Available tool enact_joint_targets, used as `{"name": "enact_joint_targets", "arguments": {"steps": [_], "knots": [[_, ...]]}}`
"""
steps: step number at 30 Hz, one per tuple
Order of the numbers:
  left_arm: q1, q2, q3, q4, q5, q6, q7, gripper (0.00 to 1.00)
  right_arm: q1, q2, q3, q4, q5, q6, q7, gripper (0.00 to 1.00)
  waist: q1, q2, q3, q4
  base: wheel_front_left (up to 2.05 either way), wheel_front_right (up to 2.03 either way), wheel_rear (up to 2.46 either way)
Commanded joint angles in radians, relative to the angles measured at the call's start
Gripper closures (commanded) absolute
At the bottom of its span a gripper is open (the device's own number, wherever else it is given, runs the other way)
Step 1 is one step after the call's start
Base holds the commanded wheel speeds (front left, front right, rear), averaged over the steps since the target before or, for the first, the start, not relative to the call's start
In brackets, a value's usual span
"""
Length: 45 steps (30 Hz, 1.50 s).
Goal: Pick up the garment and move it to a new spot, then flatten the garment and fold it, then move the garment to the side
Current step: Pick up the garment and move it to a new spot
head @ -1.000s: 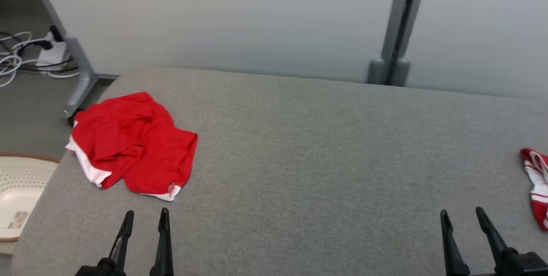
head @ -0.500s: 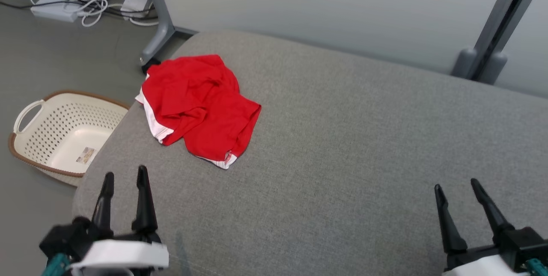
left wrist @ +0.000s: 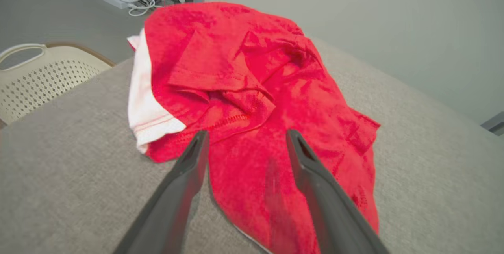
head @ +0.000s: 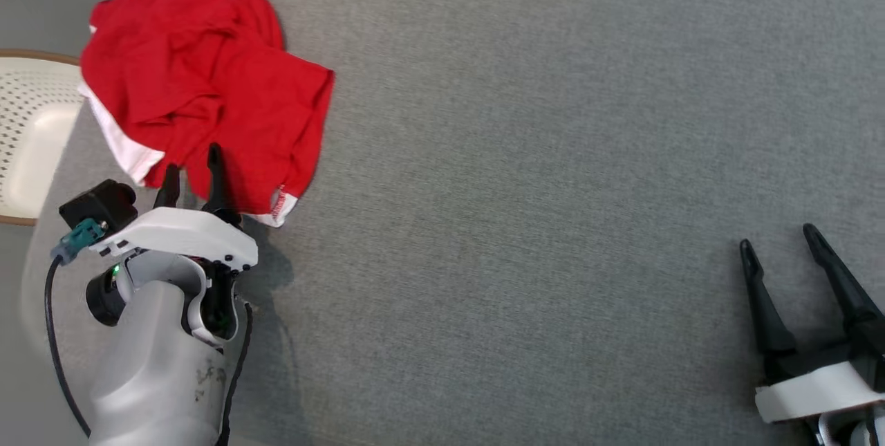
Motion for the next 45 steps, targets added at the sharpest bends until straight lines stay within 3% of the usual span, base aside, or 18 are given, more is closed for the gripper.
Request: {"name": "enact_joint_targets", "arguments": {"steps": [1, 7, 8, 9, 17, 20, 25, 30, 31, 37, 40, 45], "knots": [[-0.037, 0.006, 0.005, 0.051, -0.011, 0.002, 0.011, 0.0, -0.02, -0.009, 0.004, -0.002, 0.003, 0.0, -0.004, 0.0, -0.0001, 0.0, 0.066, -0.072, 0.0, 0.0, 0.0], [-0.135, 0.014, 0.002, 0.294, -0.021, -0.004, 0.041, 0.0, -0.047, 0.006, 0.007, 0.007, 0.021, 0.0, -0.002, 0.0, -0.0001, 0.0, 0.063, -0.118, 0.0, 0.0, 0.0], [-0.141, 0.015, -0.006, 0.32, -0.018, -0.016, 0.044, 0.14, -0.047, 0.011, 0.007, 0.009, 0.023, 0.0, -0.002, 0.0, -0.0001, 0.0, 0.058, -0.121, 0.0, 0.0, 0.0], [-0.147, 0.01, -0.011, 0.34, -0.02, -0.032, 0.04, 1.0, -0.045, 0.013, 0.006, 0.013, 0.024, 0.0, -0.002, 0.0, -0.0001, 0.0, 0.051, -0.122, 0.0, 0.0, 0.0], [-0.137, 0.012, -0.109, 0.245, 0.032, -0.136, -0.055, 1.0, -0.018, 0.078, 0.019, 0.058, 0.038, 0.0, -0.002, 0.0, -0.0001, 0.0, -0.078, -0.108, 0.0, 0.0, 0.0], [-0.065, -0.005, -0.228, 0.088, 0.004, -0.156, -0.039, 1.0, 0.003, 0.12, 0.047, 0.088, 0.047, 0.0, -0.002, 0.0, -0.0001, 0.0, -0.182, -0.124, 0.0, 0.0, 0.0], [0.064, -0.001, -0.467, -0.243, -0.106, -0.156, 0.071, 1.0, 0.009, 0.156, 0.073, 0.099, 0.056, 0.0, -0.002, 0.0, -0.0001, 0.0, -0.265, -0.19, 0.0, 0.0, 0.0], [0.126, -0.005, -0.634, -0.545, -0.169, -0.091, 0.171, 1.0, -0.005, 0.173, 0.085, 0.102, 0.067, 0.0, -0.002, 0.0, -0.0001, 0.0, -0.282, -0.294, 0.0, 0.0, 0.0], [0.126, -0.005, -0.634, -0.545, -0.169, -0.091, 0.171, 1.0, -0.005, 0.173, 0.085, 0.102, 0.067, 0.0, -0.002, 0.0, -0.0001, 0.0, -0.282, -0.294, 0.0, 0.0, 0.0], [0.082, -0.003, -0.756, -0.782, -0.254, 0.022, 0.213, 1.0, -0.014, 0.178, 0.086, 0.105, 0.094, 0.0, -0.002, 0.0, -0.0001, 0.0, -0.253, -0.423, 0.0, 0.0, 0.0], [0.05, 0.008, -0.757, -0.791, -0.229, 0.084, 0.215, 1.0, -0.019, 0.178, 0.084, 0.106, 0.115, 0.0, -0.002, 0.0, -0.0001, 0.0, -0.229, -0.467, 0.0, 0.0, 0.0], [0.081, 0.083, -0.715, -0.64, -0.187, 0.152, 0.207, 1.0, -0.034, 0.178, 0.089, 0.107, 0.148, 0.0, -0.002, 0.0, -0.0001, 0.0, -0.193, -0.525, 0.0, 0.0, 0.0]]}}
